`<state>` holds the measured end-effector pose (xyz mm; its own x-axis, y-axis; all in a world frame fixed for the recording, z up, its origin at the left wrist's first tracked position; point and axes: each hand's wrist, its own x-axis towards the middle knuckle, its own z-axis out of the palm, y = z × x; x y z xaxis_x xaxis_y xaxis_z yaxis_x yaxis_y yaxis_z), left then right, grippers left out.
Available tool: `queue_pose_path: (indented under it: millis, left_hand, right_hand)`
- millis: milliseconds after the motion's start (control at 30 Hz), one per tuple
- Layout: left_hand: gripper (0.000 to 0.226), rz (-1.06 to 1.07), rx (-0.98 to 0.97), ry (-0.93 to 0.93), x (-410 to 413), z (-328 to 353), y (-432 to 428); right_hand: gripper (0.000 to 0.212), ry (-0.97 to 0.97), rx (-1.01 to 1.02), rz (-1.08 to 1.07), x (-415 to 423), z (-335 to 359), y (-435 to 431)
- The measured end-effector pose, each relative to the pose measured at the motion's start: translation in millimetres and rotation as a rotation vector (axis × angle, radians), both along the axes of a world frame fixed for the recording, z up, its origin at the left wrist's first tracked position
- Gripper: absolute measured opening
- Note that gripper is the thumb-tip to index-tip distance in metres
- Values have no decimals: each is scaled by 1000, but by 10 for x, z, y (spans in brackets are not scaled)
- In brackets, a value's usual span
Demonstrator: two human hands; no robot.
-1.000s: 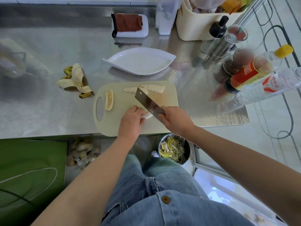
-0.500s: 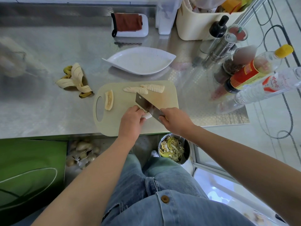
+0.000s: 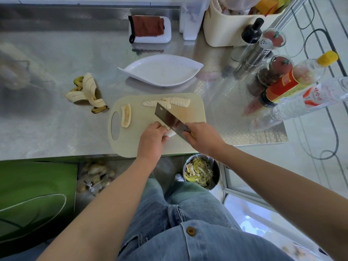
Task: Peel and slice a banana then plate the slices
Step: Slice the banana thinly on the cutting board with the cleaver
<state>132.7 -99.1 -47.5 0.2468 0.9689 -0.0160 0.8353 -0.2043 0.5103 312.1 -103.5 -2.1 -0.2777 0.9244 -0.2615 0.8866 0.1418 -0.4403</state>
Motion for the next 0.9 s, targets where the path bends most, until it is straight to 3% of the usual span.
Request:
queue_pose_path:
  millis: [367,900]
  left_hand:
    - [10,7,-4,0,4,-2,-4]
    - [10,13,-13,12,3,13,-11]
  right_hand:
    - [21,-97,-18,-2,-13,-108,-65]
    - [17,-22,8,-3,-33,-10,-13]
